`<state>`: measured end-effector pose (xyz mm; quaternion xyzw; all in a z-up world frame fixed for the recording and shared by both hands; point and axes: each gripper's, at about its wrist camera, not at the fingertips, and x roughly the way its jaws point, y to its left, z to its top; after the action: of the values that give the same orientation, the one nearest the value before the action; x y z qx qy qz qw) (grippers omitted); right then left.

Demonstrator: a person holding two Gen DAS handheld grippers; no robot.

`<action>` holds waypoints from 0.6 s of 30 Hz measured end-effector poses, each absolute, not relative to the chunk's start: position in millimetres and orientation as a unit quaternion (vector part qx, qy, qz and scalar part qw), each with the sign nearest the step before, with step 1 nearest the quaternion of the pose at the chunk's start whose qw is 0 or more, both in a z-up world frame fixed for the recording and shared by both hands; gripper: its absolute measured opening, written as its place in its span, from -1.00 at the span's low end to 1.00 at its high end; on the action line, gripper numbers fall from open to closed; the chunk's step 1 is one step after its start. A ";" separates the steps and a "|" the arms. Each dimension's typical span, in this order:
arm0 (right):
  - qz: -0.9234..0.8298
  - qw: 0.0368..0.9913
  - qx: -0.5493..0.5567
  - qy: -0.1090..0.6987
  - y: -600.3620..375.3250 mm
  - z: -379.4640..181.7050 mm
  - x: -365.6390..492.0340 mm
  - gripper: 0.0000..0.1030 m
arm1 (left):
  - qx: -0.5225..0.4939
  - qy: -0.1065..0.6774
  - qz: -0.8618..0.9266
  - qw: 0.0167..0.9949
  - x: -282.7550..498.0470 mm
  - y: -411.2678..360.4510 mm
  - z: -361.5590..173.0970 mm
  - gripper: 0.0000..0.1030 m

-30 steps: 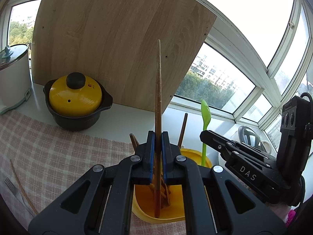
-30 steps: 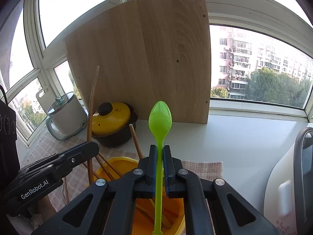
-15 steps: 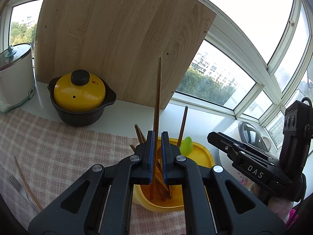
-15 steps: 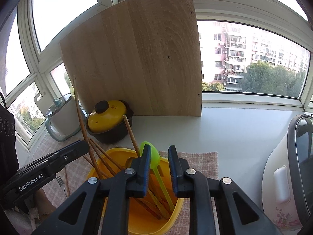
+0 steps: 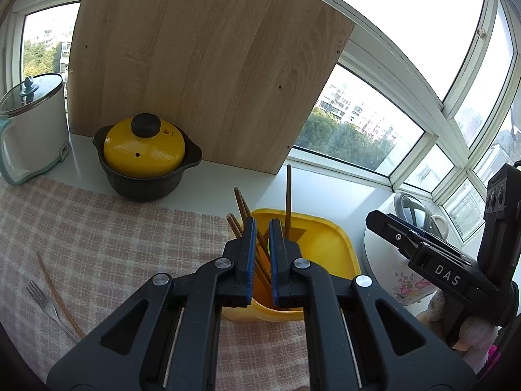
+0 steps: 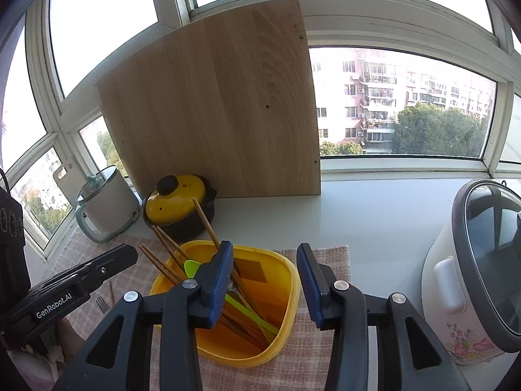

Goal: Organize utensils
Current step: 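Open both tools to drop the chopstick and spoon into the yellow bin, then move both tools back down to the fork and chopstick on the cloth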

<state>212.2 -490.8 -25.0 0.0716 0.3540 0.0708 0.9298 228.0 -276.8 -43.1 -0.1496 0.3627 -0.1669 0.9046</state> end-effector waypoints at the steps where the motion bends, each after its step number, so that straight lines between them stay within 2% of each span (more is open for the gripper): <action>1: 0.070 0.931 0.071 0.353 -489.7 -24.0 209.4 -0.08 | -0.149 0.362 -0.166 0.905 225.7 -275.0 -42.4 -0.74; 2: 0.070 0.931 0.070 0.351 -488.7 -22.9 206.9 -0.04 | -0.149 0.361 -0.166 0.906 223.2 -272.9 -41.6 -0.54; 3: 0.069 0.931 0.070 0.351 -487.2 -22.1 204.5 0.01 | -0.148 0.359 -0.166 0.907 220.2 -270.5 -40.8 -0.45; 6: 0.067 0.933 0.065 0.347 -481.9 -18.9 196.7 0.20 | -0.144 0.357 -0.163 0.908 212.3 -263.3 -38.5 -0.45; 11: 0.072 0.935 0.058 0.343 -469.2 -13.8 184.3 0.34 | -0.139 0.358 -0.151 0.911 200.6 -245.4 -35.8 -0.45; 15: 0.076 0.939 0.050 0.332 -455.6 -8.8 175.1 0.65 | -0.136 0.357 -0.140 0.914 192.2 -224.5 -34.9 -0.45; 18: 0.076 0.940 0.050 0.329 -445.5 -6.9 169.6 0.72 | -0.135 0.358 -0.128 0.915 185.8 -205.7 -35.8 -0.43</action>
<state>169.6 -445.5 -6.9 0.0504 0.3292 0.0755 0.9399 185.8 -205.7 -35.8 -0.1351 0.3576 -0.1284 0.9151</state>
